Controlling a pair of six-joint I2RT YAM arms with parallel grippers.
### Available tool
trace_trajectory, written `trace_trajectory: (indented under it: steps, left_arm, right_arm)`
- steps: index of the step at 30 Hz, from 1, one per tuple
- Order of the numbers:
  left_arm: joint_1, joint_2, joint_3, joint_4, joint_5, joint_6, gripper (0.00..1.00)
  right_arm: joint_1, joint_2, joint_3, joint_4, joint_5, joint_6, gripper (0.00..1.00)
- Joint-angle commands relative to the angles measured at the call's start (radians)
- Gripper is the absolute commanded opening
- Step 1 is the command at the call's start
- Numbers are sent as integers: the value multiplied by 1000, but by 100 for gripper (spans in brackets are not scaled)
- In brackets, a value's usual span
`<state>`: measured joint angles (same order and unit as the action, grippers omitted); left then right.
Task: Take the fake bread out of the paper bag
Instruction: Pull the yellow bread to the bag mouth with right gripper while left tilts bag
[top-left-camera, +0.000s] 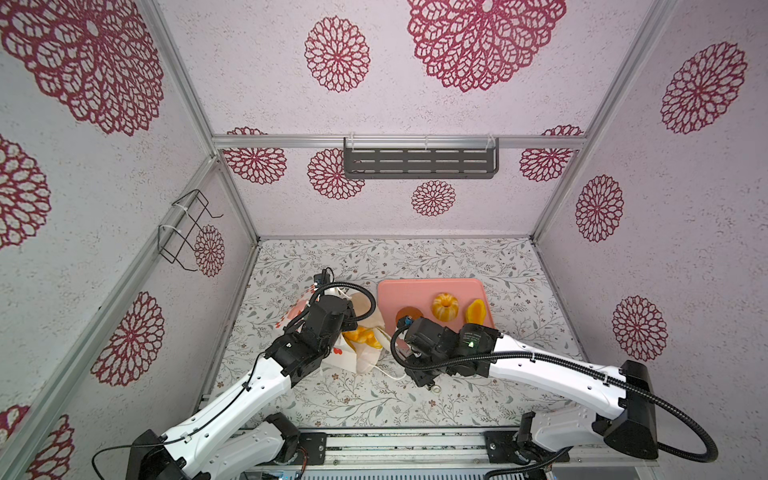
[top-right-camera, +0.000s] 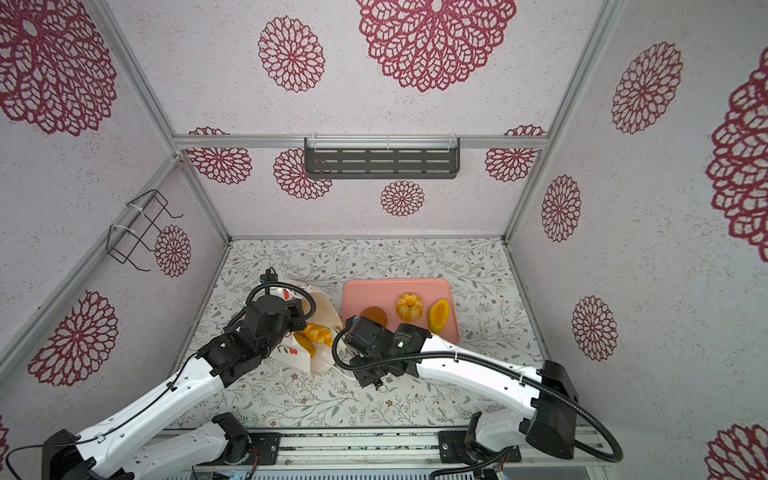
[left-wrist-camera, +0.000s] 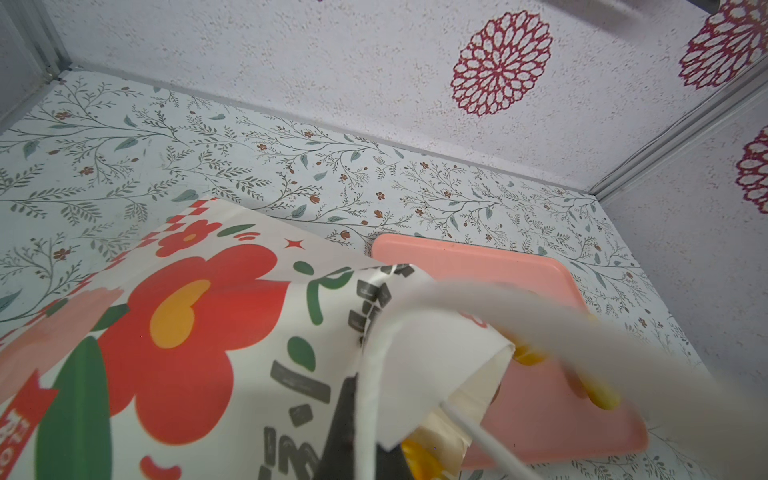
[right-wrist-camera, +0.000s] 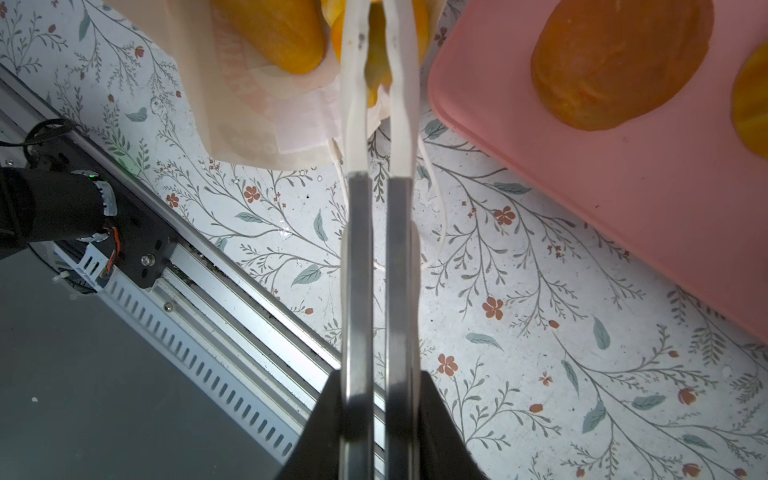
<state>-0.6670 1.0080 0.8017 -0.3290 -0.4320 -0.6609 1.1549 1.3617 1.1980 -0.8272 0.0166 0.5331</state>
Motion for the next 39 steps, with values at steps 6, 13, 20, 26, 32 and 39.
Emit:
trace_trajectory:
  steps: [6,13,20,26,32,39]
  left_arm:
    - [-7,5,36,0,1,-7,0]
    - [-7,9,37,-5,6,8,0]
    - [-7,12,39,-8,7,18,0]
    - [-7,13,37,-8,18,18,0]
    - [-7,14,36,-8,31,18,0]
    - [-7,16,34,-10,41,24,0]
  right_arm:
    - [-1,34,51,15,8,-37,35]
    - [-11,72,81,-1,4,-72,40]
    - [-15,114,86,20,-15,-122,41]
    - [-21,180,141,-38,35,-175,43]
    - [-26,234,184,-84,93,-212,44]
    - [-35,233,188,-100,153,-218,44]
